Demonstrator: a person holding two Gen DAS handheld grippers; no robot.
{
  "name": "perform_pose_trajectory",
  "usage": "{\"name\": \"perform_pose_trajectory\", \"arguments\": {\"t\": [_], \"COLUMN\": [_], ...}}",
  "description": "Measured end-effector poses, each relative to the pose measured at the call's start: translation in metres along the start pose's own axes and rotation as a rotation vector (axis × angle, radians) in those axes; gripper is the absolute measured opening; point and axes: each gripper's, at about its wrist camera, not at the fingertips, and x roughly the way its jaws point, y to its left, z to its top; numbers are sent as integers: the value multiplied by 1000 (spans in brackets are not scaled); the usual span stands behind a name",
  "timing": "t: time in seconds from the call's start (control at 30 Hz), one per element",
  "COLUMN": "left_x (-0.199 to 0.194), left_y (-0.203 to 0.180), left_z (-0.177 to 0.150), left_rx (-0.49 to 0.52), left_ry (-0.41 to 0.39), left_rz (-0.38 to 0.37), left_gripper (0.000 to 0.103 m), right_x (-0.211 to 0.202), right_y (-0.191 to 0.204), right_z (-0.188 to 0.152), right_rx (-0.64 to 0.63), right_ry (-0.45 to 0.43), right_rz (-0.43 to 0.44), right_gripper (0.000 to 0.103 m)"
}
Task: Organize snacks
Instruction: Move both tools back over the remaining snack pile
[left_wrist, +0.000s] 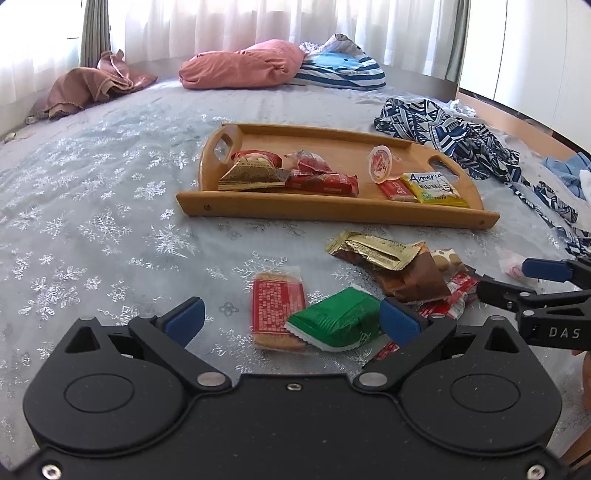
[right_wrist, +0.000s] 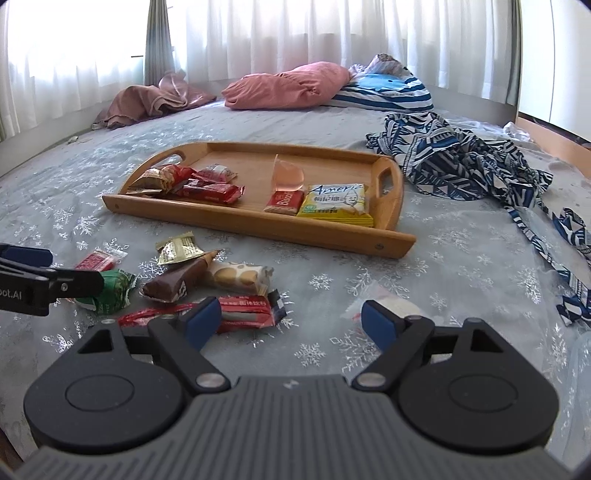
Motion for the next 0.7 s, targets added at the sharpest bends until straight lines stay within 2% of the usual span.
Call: {"name": "perform_pose_trajectory", "arguments": {"t": [0.23, 0.43, 0.5, 0.6, 0.67, 0.7], "left_x": [0, -5, -6, -7, -8, -9], "left_y": [7, 13, 14, 16, 17, 18], "left_z": [-5, -5, -5, -5, -5, -5], "left_rx": [-7, -8, -7, -6, -7, -8], "left_ry": [-6, -26, -29, -26, -20, -19], "left_rz": [5, 25, 25, 28, 20, 16], "left_gripper": [101, 98, 94, 79, 65, 63], "right_x": [-7, -8, -6, -3, 0, 2], "right_y": [-6, -17, -22, -27, -30, -31], "right_z": [-6, -5, -4, -5, -5, -6], "right_rx": [-10, -8, -2, 21, 34, 40], "right_ry": [-32, -57, -56, -50, -45, -41], "right_rz": [-60, -152, -171, -190, -202, -205], "right_gripper": [91, 93, 94, 95, 95, 95]}}
